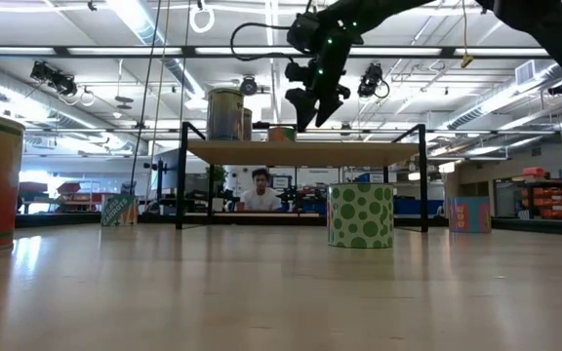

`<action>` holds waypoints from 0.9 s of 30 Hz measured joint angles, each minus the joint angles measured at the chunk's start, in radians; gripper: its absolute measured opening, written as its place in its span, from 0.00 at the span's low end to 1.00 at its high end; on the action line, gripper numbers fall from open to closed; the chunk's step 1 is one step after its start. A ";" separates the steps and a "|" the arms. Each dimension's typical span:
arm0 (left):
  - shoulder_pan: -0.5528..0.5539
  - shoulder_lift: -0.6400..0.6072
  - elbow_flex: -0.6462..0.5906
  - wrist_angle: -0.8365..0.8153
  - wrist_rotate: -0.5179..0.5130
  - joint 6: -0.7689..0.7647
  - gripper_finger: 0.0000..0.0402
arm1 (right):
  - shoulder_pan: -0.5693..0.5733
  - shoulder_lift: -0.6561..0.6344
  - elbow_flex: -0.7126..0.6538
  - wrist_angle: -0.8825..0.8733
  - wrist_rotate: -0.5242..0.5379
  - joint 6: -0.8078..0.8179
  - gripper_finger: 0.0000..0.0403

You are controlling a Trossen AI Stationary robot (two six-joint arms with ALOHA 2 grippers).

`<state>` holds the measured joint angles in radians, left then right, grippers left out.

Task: Pick and place cans onto a shelf
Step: Put the bottom center orange can on top of the shelf

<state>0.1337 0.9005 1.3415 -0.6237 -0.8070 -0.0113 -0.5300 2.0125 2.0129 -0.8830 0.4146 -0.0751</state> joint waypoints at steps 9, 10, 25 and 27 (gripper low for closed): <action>0.000 0.000 0.000 0.005 0.000 0.000 0.95 | -0.002 -0.001 0.000 0.035 -0.108 -0.007 0.86; 0.000 0.000 0.000 0.007 0.000 0.000 0.95 | -0.003 -0.002 0.000 0.033 -0.097 -0.002 0.86; 0.000 -0.020 0.000 -0.011 0.147 0.016 0.95 | 0.097 -0.019 0.000 -0.085 -0.188 0.047 0.86; -0.004 -0.026 0.000 -0.015 0.215 0.016 0.95 | 0.148 -0.039 0.000 -0.155 -0.195 0.052 0.86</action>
<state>0.1294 0.8749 1.3417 -0.6383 -0.5919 0.0044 -0.3821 1.9733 2.0129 -1.0381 0.2194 -0.0228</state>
